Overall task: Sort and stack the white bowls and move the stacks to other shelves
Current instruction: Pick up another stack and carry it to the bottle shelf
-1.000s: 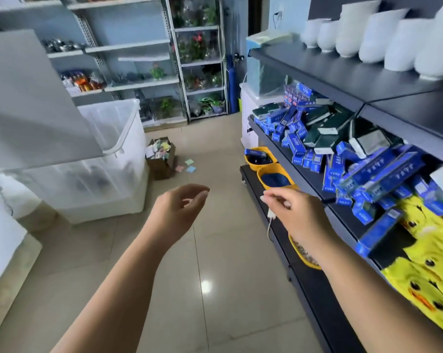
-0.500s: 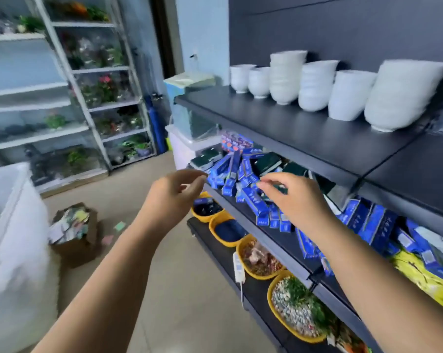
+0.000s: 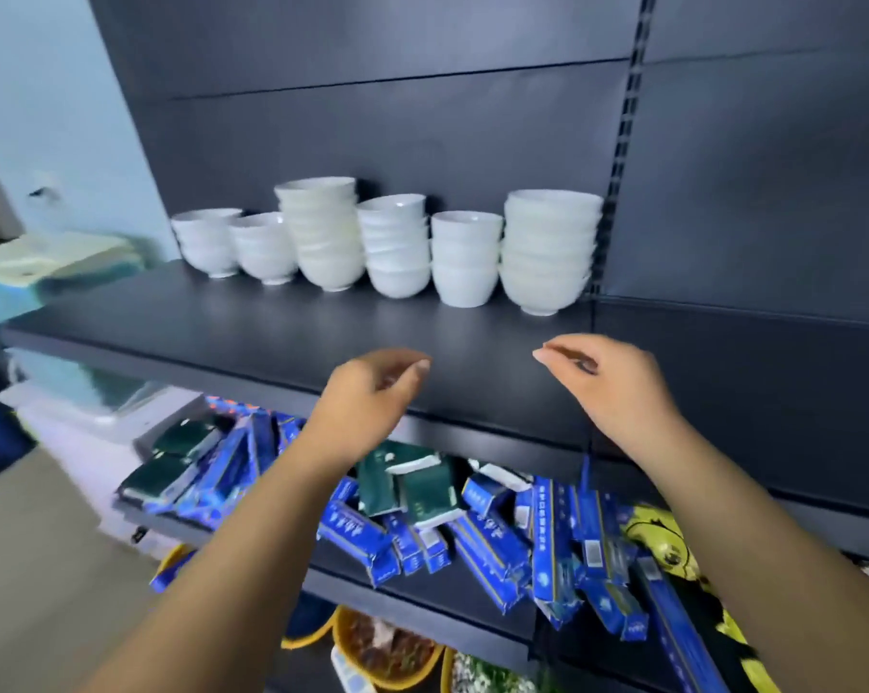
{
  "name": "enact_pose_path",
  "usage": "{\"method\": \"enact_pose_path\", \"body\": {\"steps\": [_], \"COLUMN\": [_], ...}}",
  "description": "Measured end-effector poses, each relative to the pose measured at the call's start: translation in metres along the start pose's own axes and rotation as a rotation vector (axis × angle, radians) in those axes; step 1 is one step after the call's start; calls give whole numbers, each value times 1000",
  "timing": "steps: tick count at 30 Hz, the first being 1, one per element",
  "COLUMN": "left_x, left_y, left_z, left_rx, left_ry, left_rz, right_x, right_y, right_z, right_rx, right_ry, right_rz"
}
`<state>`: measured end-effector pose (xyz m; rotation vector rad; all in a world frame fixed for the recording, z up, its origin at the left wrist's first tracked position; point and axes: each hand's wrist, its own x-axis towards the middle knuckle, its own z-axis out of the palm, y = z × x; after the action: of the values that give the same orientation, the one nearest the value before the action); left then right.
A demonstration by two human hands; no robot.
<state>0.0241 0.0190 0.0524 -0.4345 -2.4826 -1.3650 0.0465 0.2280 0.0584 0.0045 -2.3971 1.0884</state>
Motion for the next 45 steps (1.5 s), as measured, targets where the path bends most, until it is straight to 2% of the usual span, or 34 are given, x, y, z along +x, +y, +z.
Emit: {"method": "enact_pose_path", "body": {"steps": [6, 13, 18, 23, 27, 32, 36, 45], "left_x": [68, 109, 110, 109, 109, 109, 110, 111], "left_y": [-24, -46, -51, -50, -48, -56, -58, -52], "left_z": [56, 73, 74, 70, 69, 72, 71, 66], "left_rx": [76, 78, 29, -94, -58, 77, 91, -139], "left_ry": [-131, -117, -147, -279, -347, -365, -370, -382], "left_rz": [-11, -78, -89, -153, -121, -11, 30, -86], "right_x": [67, 147, 179, 190, 191, 193, 190, 159], "right_y": [48, 104, 118, 119, 121, 124, 123, 116], "right_z": [-2, 37, 52, 56, 60, 60, 60, 45], "right_rx": [100, 325, 439, 524, 521, 468, 461, 441], "right_ry": [68, -62, -25, 25, 23, 43, 78, 19], "right_rz": [197, 440, 416, 370, 331, 299, 301, 293]}}
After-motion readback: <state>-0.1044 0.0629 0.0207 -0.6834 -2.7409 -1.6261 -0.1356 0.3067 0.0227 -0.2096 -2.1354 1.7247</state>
